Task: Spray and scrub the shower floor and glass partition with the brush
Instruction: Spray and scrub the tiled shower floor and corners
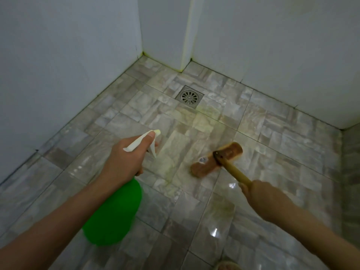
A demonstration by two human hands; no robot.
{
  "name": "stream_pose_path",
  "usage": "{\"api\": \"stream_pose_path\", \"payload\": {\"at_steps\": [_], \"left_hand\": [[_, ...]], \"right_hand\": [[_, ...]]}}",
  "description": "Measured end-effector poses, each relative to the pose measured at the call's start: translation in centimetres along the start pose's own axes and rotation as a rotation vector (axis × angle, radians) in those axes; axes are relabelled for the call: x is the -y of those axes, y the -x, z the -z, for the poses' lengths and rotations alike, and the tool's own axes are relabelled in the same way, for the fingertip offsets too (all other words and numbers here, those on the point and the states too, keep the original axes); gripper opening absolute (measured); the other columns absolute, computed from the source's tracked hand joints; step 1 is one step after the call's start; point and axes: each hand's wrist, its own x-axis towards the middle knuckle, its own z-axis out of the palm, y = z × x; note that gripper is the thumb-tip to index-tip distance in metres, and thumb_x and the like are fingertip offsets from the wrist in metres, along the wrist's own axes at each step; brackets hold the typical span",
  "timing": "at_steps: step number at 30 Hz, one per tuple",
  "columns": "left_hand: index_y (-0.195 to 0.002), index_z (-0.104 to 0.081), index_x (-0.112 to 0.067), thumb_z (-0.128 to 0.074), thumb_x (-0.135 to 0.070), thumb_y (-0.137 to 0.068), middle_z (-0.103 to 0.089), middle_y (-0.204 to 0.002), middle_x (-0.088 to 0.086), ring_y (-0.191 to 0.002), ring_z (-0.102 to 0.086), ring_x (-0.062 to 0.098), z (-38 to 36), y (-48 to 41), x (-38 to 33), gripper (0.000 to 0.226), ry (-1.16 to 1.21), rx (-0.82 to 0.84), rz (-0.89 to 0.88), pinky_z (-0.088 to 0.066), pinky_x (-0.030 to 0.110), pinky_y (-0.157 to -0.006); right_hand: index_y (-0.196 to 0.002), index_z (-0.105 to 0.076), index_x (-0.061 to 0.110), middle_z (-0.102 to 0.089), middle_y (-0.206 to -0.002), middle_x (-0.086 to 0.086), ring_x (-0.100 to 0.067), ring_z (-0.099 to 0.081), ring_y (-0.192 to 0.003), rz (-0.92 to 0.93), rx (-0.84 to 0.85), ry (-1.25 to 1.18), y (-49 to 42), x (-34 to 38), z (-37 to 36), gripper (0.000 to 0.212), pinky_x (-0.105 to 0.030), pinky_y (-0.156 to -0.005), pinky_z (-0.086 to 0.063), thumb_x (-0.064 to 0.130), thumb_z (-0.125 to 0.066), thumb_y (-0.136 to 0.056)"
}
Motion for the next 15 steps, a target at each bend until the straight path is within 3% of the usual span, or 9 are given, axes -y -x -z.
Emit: {"api": "stream_pose_path", "payload": {"at_steps": [1,3,5,7,10,13,15], "left_hand": [[-0.093,-0.079,-0.021,-0.055,-0.044,-0.101,-0.067,-0.079,0.033,-0.036,-0.046,0.012,0.4,0.1,0.0,0.034,-0.006,-0.012,-0.004,-0.04,0.018,-0.042],[-0.09,-0.079,-0.019,-0.055,-0.044,-0.101,-0.06,-0.07,0.037,-0.035,-0.045,0.011,0.7,0.2,-0.1,0.036,0.007,-0.018,-0.012,-0.04,0.018,-0.042],[-0.087,-0.079,-0.02,-0.055,-0.044,-0.1,-0.056,-0.053,0.024,-0.035,-0.045,0.01,0.8,0.3,0.1,0.037,0.004,-0.029,-0.001,-0.04,0.016,-0.043],[-0.086,-0.079,-0.02,-0.055,-0.045,-0.1,-0.063,-0.055,0.018,-0.035,-0.047,0.011,0.8,0.3,0.4,0.037,-0.004,-0.033,-0.006,-0.043,0.018,-0.045],[-0.089,-0.079,-0.021,-0.054,-0.049,-0.1,-0.073,-0.082,0.026,-0.036,-0.049,0.012,1.3,0.2,1.0,0.039,0.007,-0.026,-0.012,-0.046,0.025,-0.047],[-0.083,-0.078,-0.022,-0.052,-0.056,-0.094,-0.068,-0.075,0.033,-0.041,-0.053,0.017,1.6,0.5,1.2,0.045,0.033,-0.036,0.01,-0.049,0.029,-0.052],[-0.083,-0.078,-0.024,-0.052,-0.054,-0.096,-0.066,-0.073,0.034,-0.041,-0.053,0.018,1.8,0.5,1.2,0.042,0.03,-0.035,0.023,-0.048,0.027,-0.05]], "right_hand": [[-0.079,-0.048,0.018,-0.052,-0.069,0.002,-0.016,-0.057,-0.063,0.015,0.014,0.017,-1.0,1.1,0.8,0.044,-0.029,-0.062,-0.049,0.048,-0.025,-0.1],[-0.09,-0.053,0.013,-0.048,-0.067,-0.001,-0.019,-0.054,-0.059,0.064,-0.017,0.065,-5.0,4.6,3.6,0.045,-0.033,-0.061,-0.049,0.044,-0.023,-0.102],[-0.108,-0.05,0.011,-0.047,-0.069,-0.006,-0.025,-0.056,-0.059,0.119,-0.043,0.067,-9.5,8.5,7.0,0.04,-0.037,-0.057,-0.052,0.039,-0.022,-0.104],[-0.116,-0.051,0.001,-0.048,-0.07,-0.01,-0.03,-0.059,-0.06,0.102,-0.057,0.048,-12.6,10.6,9.1,0.048,-0.04,-0.058,-0.056,0.037,-0.022,-0.104],[-0.109,-0.053,0.003,-0.051,-0.075,-0.008,-0.029,-0.061,-0.067,0.119,-0.059,0.084,-10.4,9.0,6.8,0.044,-0.04,-0.066,-0.057,0.035,-0.024,-0.104],[-0.086,-0.052,0.011,-0.053,-0.069,-0.001,-0.018,-0.054,-0.057,0.07,-0.061,-0.008,-5.9,6.3,2.4,0.047,-0.031,-0.054,-0.047,0.046,-0.025,-0.101],[-0.081,-0.051,0.011,-0.05,-0.066,-0.001,-0.016,-0.052,-0.056,0.083,-0.074,0.008,-7.2,7.1,2.6,0.048,-0.029,-0.051,-0.043,0.048,-0.026,-0.1]]}}
